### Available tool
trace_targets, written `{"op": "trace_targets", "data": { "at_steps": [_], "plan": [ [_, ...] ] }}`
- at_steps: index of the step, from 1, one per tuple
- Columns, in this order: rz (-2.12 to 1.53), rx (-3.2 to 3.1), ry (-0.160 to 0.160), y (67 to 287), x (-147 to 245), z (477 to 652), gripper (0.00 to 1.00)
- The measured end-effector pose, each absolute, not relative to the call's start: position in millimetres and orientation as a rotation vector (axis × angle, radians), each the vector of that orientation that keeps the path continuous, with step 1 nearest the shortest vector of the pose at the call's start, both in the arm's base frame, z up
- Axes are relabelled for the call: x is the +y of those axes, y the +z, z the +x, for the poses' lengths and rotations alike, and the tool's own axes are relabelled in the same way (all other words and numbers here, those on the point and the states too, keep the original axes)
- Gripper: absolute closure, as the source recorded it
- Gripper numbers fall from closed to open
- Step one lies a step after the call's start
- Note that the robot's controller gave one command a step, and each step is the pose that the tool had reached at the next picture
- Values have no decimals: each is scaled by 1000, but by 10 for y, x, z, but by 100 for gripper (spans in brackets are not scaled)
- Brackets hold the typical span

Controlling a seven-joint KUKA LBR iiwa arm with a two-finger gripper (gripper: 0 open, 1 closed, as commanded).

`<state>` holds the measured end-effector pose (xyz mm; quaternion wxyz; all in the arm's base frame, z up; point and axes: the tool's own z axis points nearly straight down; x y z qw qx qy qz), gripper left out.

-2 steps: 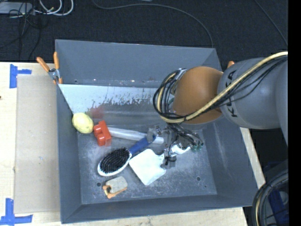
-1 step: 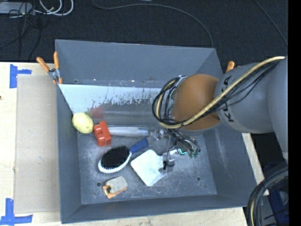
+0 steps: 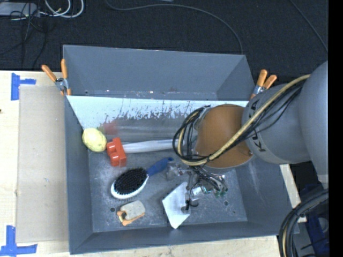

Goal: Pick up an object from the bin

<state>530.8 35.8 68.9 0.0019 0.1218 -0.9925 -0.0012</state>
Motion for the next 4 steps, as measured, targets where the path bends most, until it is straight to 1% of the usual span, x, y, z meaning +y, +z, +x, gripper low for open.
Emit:
{"op": "trace_targets", "data": {
  "at_steps": [1,2,3,4],
  "plan": [
    [433,-3114,-4,723,613,5993,100],
    [432,-3114,-4,723,612,5993,100],
    [460,-3111,1,716,802,6087,100],
    [475,-3110,-2,714,953,6109,100]
  ]
}}
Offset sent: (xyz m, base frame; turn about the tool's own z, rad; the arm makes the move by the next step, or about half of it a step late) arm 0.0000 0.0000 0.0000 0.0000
